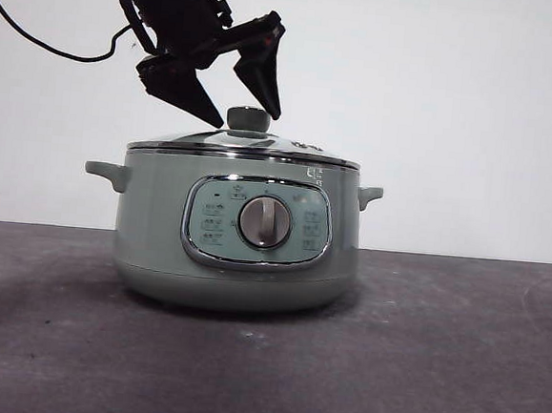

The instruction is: Pick up the egg,open the lid,put the egg in the pot,close the lid

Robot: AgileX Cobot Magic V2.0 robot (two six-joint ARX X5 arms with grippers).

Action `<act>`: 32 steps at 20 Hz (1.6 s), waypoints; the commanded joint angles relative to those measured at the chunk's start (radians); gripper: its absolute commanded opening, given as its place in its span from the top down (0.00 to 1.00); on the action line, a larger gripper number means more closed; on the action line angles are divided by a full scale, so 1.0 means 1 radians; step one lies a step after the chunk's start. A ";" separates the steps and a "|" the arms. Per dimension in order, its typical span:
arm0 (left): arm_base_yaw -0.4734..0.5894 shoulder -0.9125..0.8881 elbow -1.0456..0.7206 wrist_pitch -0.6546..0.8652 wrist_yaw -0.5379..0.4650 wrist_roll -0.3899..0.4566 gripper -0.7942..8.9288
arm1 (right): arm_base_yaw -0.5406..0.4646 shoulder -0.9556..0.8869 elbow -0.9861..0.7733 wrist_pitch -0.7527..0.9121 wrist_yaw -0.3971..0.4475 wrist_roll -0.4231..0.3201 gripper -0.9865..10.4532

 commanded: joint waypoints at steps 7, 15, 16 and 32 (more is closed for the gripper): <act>-0.008 0.006 0.000 0.001 0.011 0.003 0.87 | 0.001 -0.003 0.000 0.006 -0.002 -0.008 0.92; -0.008 -0.008 0.001 0.005 0.011 0.000 0.93 | 0.001 -0.003 0.000 0.006 -0.002 -0.008 0.92; -0.008 -0.017 0.001 0.006 0.011 0.000 0.93 | 0.001 -0.003 0.000 0.006 -0.002 -0.008 0.92; -0.005 -0.387 0.001 -0.177 -0.070 0.006 0.93 | 0.017 0.034 0.001 0.108 -0.089 0.016 0.93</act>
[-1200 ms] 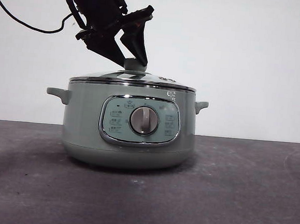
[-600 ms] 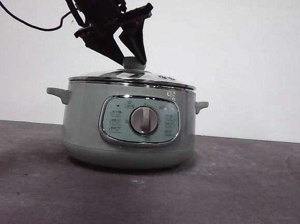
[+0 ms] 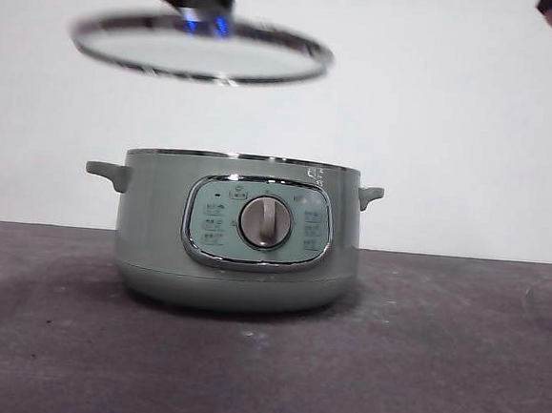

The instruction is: Pick up the egg,open the lid,put the egg in the pot,close the lid

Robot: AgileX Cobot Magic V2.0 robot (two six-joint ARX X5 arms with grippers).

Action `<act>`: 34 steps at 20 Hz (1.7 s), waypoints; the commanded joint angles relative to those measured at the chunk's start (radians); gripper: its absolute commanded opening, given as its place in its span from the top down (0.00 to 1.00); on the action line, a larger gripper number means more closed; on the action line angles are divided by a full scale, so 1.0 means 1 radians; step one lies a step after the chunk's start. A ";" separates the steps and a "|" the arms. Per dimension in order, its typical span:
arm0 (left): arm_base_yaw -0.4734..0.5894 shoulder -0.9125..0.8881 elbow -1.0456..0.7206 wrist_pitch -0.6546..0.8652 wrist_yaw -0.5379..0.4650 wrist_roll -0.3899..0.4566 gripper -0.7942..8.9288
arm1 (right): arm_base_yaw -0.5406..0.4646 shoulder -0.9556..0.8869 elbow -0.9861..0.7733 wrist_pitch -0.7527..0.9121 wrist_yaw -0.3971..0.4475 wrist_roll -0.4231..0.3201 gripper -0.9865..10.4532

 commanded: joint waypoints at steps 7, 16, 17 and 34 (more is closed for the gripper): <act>-0.001 -0.328 0.004 -0.207 -0.053 0.005 0.93 | 0.174 0.243 0.068 0.167 -0.019 0.040 0.93; -0.001 -0.500 0.004 -0.368 -0.081 0.000 0.93 | 0.343 0.824 0.539 0.187 0.014 -0.008 0.93; -0.001 -0.507 0.004 -0.373 -0.080 0.000 0.93 | 0.352 0.875 0.577 0.187 0.018 -0.013 0.93; -0.002 -0.516 0.004 -0.401 -0.070 0.000 0.93 | 0.419 1.213 0.644 0.279 0.193 -0.142 0.93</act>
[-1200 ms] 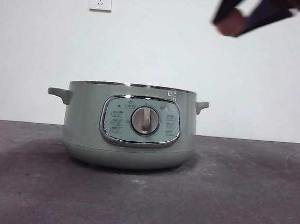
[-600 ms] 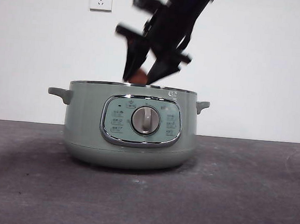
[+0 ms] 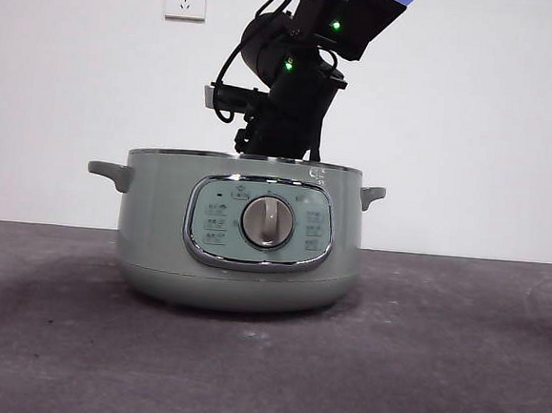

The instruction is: Pick up the egg,open the lid,put the egg in the pot,close the lid

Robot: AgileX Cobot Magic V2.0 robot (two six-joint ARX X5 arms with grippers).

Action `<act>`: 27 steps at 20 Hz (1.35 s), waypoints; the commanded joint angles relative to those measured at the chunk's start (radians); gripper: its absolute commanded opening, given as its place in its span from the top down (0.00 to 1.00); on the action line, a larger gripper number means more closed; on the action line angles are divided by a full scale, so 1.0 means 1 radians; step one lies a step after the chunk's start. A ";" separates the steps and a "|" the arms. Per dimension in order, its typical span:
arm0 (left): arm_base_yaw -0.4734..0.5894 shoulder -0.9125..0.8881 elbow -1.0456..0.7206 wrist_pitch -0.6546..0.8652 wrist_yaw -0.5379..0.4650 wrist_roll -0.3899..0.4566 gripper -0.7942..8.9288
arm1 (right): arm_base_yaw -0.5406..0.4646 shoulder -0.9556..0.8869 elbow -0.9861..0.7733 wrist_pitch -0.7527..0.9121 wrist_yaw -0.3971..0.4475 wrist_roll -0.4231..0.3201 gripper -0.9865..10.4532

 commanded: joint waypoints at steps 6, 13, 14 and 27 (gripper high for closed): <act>-0.002 -0.013 0.004 0.044 0.004 0.000 0.93 | 0.005 0.010 0.022 -0.018 0.004 -0.019 0.52; -0.002 0.024 0.004 0.089 0.004 0.001 0.93 | -0.023 -0.313 0.045 -0.156 0.142 0.035 0.52; -0.002 0.050 0.004 0.107 0.012 0.004 0.93 | -0.033 -0.399 0.045 -0.207 0.141 0.081 0.52; -0.013 0.544 0.004 0.524 0.108 0.031 0.93 | -0.051 -0.996 0.045 -0.489 0.134 0.130 0.53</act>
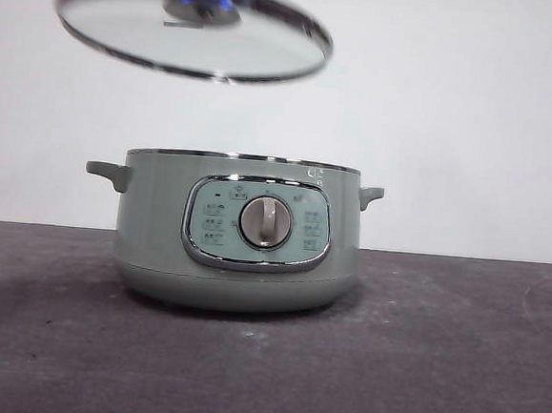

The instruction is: Pick up the egg,open the lid,put the egg in the pot,close the lid

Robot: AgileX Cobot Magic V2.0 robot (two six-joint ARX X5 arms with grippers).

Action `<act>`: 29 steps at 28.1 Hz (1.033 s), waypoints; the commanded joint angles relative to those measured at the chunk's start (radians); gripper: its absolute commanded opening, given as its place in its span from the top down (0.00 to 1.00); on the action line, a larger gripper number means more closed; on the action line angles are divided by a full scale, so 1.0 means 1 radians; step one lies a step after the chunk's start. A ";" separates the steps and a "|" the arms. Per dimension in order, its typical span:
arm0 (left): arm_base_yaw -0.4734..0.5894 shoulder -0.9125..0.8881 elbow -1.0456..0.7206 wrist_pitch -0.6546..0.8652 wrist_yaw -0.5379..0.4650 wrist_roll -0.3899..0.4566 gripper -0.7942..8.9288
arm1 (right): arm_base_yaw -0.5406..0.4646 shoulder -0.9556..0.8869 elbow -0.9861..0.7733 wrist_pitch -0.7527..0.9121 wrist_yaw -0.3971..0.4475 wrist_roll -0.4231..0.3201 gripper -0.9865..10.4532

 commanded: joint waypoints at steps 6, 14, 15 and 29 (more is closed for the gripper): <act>-0.012 0.134 0.005 0.180 0.004 0.012 0.93 | 0.002 -0.109 0.001 -0.023 -0.001 0.012 0.53; -0.018 0.235 0.005 0.243 0.002 0.011 0.93 | 0.002 -0.159 0.001 -0.032 -0.001 0.011 0.53; -0.018 0.244 0.005 0.247 0.002 0.011 0.93 | 0.002 -0.160 0.001 -0.032 -0.001 0.010 0.53; -0.018 0.318 0.005 0.234 -0.002 0.011 0.93 | 0.002 -0.158 0.001 -0.057 -0.002 0.008 0.53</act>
